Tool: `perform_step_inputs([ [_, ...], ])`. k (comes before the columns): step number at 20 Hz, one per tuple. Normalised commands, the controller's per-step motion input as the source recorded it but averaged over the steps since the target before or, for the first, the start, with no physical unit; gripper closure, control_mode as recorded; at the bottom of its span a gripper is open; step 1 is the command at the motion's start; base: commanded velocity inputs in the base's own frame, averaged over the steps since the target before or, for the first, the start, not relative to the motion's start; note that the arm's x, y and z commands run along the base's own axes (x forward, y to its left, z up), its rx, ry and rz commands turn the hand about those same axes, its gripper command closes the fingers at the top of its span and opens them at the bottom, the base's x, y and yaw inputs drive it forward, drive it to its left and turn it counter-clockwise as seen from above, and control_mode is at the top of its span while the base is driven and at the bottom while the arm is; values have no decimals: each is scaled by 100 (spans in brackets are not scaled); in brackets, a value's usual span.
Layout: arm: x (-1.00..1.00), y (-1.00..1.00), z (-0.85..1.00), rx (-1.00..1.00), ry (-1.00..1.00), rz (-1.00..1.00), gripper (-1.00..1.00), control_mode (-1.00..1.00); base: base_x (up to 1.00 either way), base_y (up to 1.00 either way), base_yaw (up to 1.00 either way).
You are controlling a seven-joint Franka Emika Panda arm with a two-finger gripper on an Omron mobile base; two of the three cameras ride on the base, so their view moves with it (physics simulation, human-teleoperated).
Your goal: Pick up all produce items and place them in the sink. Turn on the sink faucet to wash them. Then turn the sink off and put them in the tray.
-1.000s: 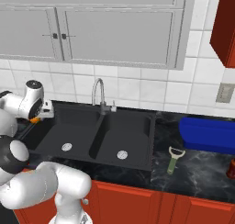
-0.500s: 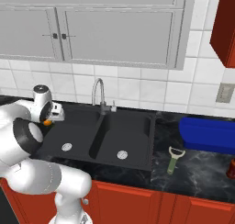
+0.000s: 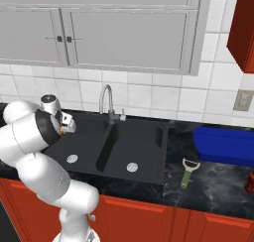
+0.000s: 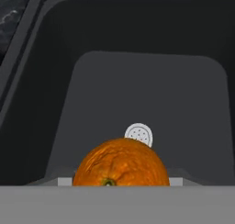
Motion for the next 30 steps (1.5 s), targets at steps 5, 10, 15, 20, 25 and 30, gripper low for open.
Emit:
perform_step_inputs([
  [5, 32, -7, -25, -3, 2, -12, 100, -100, 0, 0, 0],
  [10, 18, -7, -25, -1, 0, -12, 100, -100, 0, 0, 0],
  [15, 11, -5, -24, -1, 0, -12, 100, -100, 0, 0, 0],
  [20, 6, -5, -22, 0, 0, -11, 100, -100, 0, 0, 0],
  [25, 1, -5, -22, 0, 0, -10, 100, -100, 0, 0, 0],
  [30, 0, -3, -20, 0, 0, -9, 100, -100, 0, 0, 0],
])
